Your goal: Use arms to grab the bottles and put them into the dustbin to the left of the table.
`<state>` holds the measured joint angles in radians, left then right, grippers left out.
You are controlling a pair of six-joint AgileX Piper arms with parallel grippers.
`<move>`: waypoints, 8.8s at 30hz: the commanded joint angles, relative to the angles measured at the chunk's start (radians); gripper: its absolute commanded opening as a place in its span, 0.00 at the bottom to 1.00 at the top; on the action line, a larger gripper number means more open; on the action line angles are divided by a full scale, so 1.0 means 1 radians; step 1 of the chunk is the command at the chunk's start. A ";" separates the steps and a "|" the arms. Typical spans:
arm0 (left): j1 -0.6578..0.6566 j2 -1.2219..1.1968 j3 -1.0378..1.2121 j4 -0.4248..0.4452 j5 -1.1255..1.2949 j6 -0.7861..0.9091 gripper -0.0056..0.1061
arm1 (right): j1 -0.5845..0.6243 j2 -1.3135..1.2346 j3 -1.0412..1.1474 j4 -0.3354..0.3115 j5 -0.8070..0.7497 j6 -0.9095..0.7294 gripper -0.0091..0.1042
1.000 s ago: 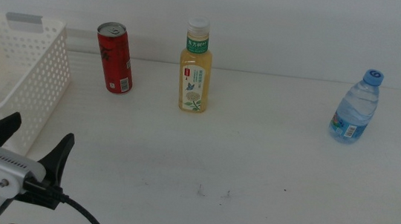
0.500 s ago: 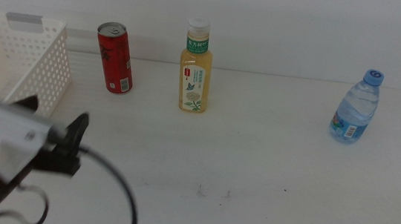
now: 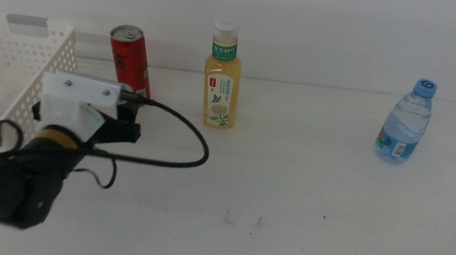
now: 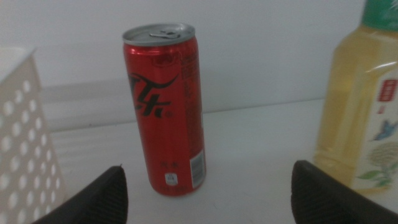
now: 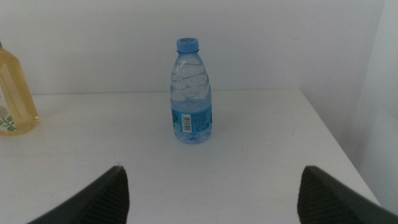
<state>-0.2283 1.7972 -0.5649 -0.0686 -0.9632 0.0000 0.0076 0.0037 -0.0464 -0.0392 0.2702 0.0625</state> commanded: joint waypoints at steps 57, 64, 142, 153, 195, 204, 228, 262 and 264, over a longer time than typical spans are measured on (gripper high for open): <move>0.072 -0.213 -0.547 -0.290 1.318 0.304 0.03 | -0.008 -0.004 0.004 -0.009 -0.008 -0.005 0.90; 0.289 -0.189 -0.901 -0.258 1.955 0.447 0.03 | -0.008 -0.004 0.004 -0.009 -0.008 -0.005 0.90; -0.303 0.160 -0.177 -0.025 -0.001 -0.009 0.87 | -0.008 -0.004 0.004 -0.009 -0.008 -0.005 0.90; -0.301 0.274 -0.383 -0.062 0.114 -0.053 0.87 | -0.008 -0.004 0.004 -0.009 -0.008 -0.005 0.90; -0.239 0.531 -0.759 -0.030 0.218 -0.074 0.87 | -0.008 -0.004 0.004 -0.009 -0.008 -0.005 0.90; -0.239 0.599 -0.849 -0.090 0.239 -0.024 0.87 | -0.008 -0.004 0.004 -0.009 -0.008 -0.005 0.90; -0.163 -0.322 -0.558 0.028 1.491 -0.022 0.03 | -0.008 -0.004 0.004 -0.009 -0.008 -0.005 0.90; 0.517 0.156 -1.129 -0.062 2.184 0.463 0.04 | -0.008 -0.004 0.004 -0.009 -0.008 -0.005 0.90; 0.517 0.178 -1.125 -0.075 2.184 0.467 0.06 | -0.008 -0.004 0.004 -0.009 -0.008 -0.005 0.90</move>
<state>0.2873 1.9820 -1.6850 -0.1188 1.2466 0.4567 0.0076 0.0037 -0.0464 -0.0392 0.2702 0.0625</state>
